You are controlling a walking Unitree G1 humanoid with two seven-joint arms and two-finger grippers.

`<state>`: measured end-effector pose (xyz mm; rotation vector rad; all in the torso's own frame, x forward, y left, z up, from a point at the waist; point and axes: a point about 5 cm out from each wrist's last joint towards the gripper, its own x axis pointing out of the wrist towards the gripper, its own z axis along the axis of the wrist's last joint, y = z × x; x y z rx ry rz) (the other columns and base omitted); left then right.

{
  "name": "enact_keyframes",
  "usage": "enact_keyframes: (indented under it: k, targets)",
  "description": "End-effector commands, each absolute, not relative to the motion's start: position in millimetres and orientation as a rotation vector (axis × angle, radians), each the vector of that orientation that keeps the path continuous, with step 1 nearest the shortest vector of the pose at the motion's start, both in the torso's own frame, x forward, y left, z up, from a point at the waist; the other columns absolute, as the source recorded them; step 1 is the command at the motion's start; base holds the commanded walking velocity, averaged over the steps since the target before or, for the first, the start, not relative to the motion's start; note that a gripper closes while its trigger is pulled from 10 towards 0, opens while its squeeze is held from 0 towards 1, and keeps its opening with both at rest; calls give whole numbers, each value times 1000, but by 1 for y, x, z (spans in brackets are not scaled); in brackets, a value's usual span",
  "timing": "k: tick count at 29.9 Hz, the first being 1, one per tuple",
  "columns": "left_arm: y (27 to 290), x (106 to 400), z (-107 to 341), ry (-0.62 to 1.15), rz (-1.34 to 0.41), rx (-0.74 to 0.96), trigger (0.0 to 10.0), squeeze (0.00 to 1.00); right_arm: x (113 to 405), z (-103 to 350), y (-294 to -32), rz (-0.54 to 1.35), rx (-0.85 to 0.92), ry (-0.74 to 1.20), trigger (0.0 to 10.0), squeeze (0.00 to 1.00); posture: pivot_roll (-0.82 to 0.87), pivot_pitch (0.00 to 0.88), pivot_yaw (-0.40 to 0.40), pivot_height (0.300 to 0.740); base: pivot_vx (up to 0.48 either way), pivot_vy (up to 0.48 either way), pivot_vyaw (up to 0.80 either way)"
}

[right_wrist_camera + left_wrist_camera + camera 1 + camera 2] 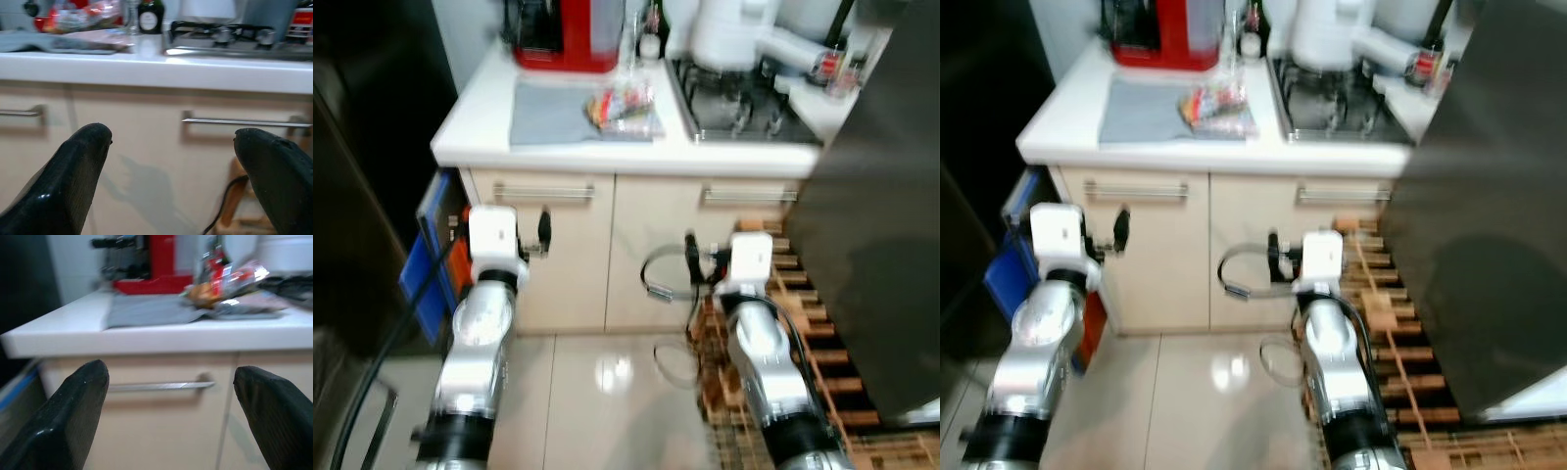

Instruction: Restocking fridge

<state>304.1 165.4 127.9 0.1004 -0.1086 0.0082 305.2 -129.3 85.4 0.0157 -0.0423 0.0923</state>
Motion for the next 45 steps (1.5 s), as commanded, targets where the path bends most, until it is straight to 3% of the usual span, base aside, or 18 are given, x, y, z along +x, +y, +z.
enact_keyframes:
  k: [1,11,17,25,28,32,37,45]
  targets:
    - [155,305,135,-139,-24,114,10000,0,307,92,-135,73,21,-77,10000,0,-2,0,-35,740,465,0,0]
    - [159,307,154,-212,-19,149,10000,0,295,96,-137,83,0,-112,10000,0,10,0,-41,740,464,0,0]
    - [153,315,200,-397,-49,222,10000,0,300,145,-129,89,-16,-341,10000,0,7,0,-36,740,464,0,0]
    - [157,340,235,-437,-60,181,10000,0,295,147,-134,103,28,-321,10000,0,-10,0,-48,740,467,0,0]
    - [159,352,246,-419,-77,124,10000,0,292,148,-136,108,30,-332,10000,0,-13,0,-46,740,312,0,0]
    - [156,369,262,-389,-263,68,10000,0,291,145,-138,103,30,-309,10000,0,-19,0,-40,740,0,0,0]
    - [150,387,246,-188,-479,104,10000,0,293,142,-135,118,26,-283,10000,0,-25,0,-34,740,0,0,0]
    - [146,395,236,-32,-640,81,10000,0,294,137,-131,132,29,-259,10000,0,-20,0,-28,740,0,0,0]
